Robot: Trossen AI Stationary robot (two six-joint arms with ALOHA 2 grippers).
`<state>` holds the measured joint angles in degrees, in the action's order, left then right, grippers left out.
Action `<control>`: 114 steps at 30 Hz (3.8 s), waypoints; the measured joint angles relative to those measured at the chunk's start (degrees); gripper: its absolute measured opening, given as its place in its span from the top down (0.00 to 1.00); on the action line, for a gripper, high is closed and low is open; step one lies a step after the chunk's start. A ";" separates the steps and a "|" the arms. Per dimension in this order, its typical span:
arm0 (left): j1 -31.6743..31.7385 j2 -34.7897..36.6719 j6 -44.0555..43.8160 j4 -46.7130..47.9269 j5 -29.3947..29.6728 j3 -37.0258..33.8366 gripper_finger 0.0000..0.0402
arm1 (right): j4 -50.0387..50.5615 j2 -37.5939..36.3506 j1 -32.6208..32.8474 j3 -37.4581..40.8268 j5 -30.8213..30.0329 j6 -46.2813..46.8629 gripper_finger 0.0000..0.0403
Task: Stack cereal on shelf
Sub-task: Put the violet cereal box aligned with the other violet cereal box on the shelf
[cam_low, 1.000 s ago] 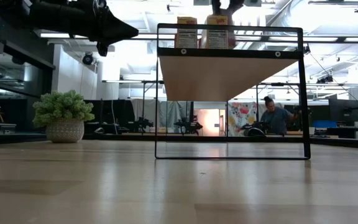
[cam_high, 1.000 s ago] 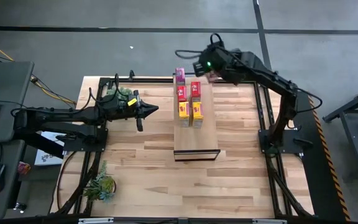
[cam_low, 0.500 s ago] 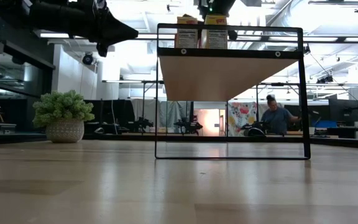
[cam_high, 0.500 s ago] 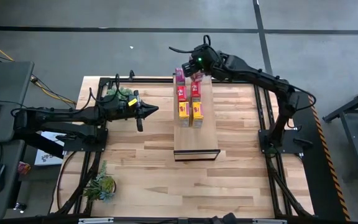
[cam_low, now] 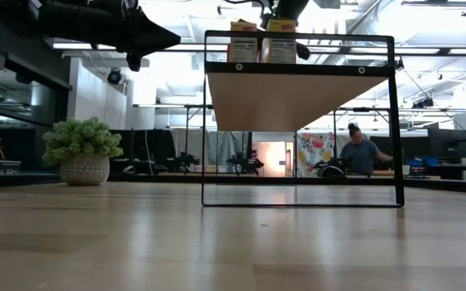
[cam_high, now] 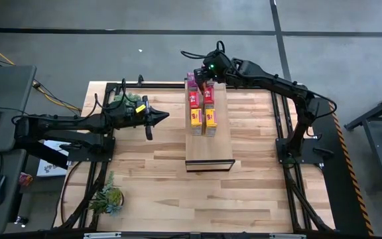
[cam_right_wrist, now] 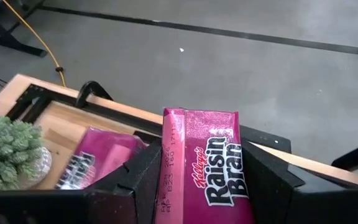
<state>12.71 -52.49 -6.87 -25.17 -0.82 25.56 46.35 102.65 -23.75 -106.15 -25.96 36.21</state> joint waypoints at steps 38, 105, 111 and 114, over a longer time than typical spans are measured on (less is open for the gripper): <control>0.00 0.01 0.02 -0.57 0.02 0.00 1.00 | 3.10 0.02 2.04 -0.01 -0.64 0.86 0.55; 0.00 0.02 1.55 -0.35 0.04 0.00 1.00 | 4.48 0.04 3.61 -0.07 -6.20 -5.18 0.55; 0.00 0.01 1.55 -0.35 0.03 0.00 1.00 | 3.78 0.04 3.59 -0.07 -5.79 -2.55 0.55; 0.00 0.01 1.55 -0.35 0.04 0.00 1.00 | 3.66 0.04 3.57 -0.07 -4.72 -1.70 0.55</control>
<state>12.71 -52.48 -5.32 -25.52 -0.78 25.56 50.01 102.69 -20.18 -106.21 -30.67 34.51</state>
